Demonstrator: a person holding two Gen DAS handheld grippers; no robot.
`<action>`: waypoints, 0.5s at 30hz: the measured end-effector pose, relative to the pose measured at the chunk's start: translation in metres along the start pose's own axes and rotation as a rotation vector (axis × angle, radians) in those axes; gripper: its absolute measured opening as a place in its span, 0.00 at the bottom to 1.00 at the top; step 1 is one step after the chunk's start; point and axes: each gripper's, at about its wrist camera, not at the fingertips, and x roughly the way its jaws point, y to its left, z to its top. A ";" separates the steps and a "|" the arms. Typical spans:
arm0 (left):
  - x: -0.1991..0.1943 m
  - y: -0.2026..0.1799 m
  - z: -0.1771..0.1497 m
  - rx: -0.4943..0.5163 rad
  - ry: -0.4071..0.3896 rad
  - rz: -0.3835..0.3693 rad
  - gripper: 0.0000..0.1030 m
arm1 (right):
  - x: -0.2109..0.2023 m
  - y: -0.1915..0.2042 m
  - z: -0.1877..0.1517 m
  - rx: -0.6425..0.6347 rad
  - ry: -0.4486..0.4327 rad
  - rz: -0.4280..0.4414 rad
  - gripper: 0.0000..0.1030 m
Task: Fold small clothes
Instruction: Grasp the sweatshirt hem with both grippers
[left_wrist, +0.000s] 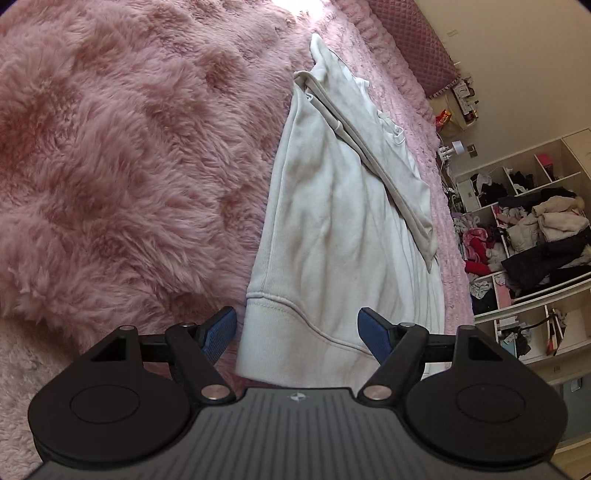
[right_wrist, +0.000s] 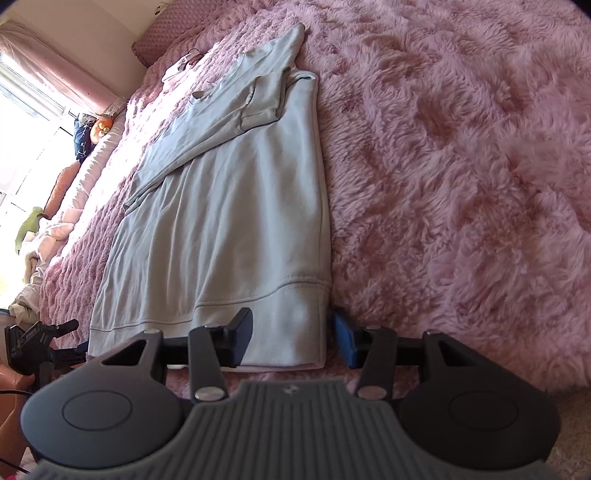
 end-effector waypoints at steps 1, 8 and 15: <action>0.002 0.001 0.000 0.005 0.010 0.006 0.84 | 0.000 0.000 0.000 -0.001 0.005 0.002 0.44; 0.014 0.015 -0.004 -0.083 0.019 -0.132 0.84 | 0.003 0.001 -0.002 0.022 0.005 0.054 0.40; 0.028 0.009 -0.003 -0.071 0.034 -0.090 0.84 | 0.006 -0.006 -0.001 0.052 0.018 0.044 0.36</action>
